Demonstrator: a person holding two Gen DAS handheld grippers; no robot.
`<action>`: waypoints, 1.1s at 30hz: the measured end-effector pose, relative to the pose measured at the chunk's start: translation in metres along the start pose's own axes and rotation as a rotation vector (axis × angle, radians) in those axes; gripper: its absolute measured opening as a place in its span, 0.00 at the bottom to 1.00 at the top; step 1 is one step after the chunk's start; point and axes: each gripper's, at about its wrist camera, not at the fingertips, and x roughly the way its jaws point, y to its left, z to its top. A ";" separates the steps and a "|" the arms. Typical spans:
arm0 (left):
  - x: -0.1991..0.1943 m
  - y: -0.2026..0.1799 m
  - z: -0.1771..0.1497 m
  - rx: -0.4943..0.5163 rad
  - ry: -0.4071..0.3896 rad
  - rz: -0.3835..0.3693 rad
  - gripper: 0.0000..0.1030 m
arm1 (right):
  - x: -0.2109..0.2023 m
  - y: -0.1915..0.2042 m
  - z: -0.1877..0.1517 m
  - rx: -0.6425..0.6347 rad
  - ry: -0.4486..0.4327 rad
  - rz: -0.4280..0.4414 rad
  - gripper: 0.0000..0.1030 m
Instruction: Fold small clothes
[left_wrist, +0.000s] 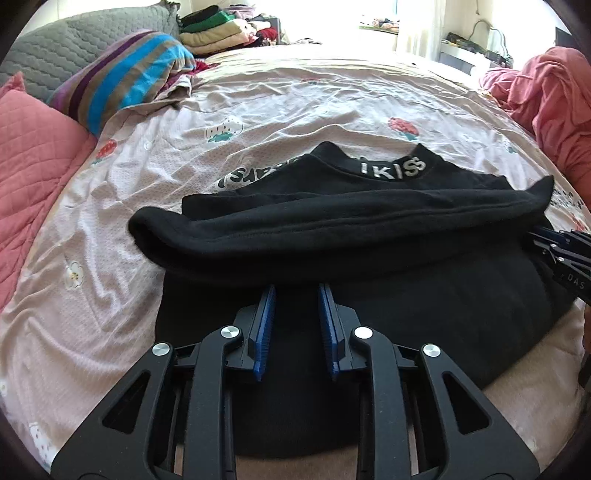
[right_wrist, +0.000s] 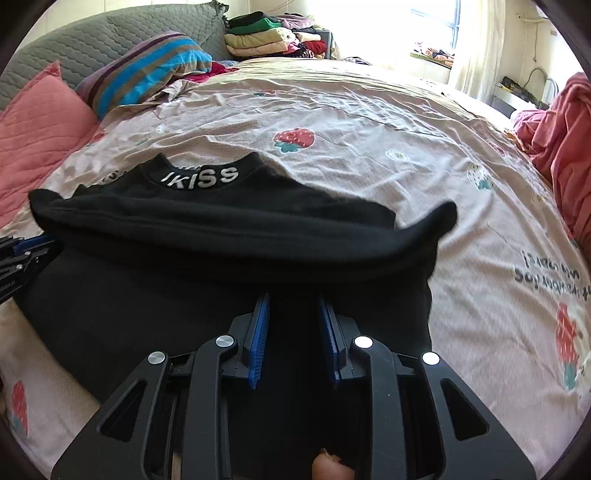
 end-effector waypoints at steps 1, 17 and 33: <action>0.002 0.001 0.002 -0.006 0.000 0.000 0.18 | 0.004 0.000 0.003 0.000 0.004 -0.006 0.25; -0.002 0.064 0.035 -0.238 -0.119 -0.009 0.29 | 0.012 -0.038 0.047 0.131 -0.064 -0.081 0.25; 0.027 0.105 0.017 -0.379 -0.034 -0.082 0.20 | 0.031 -0.090 0.033 0.252 0.024 -0.076 0.45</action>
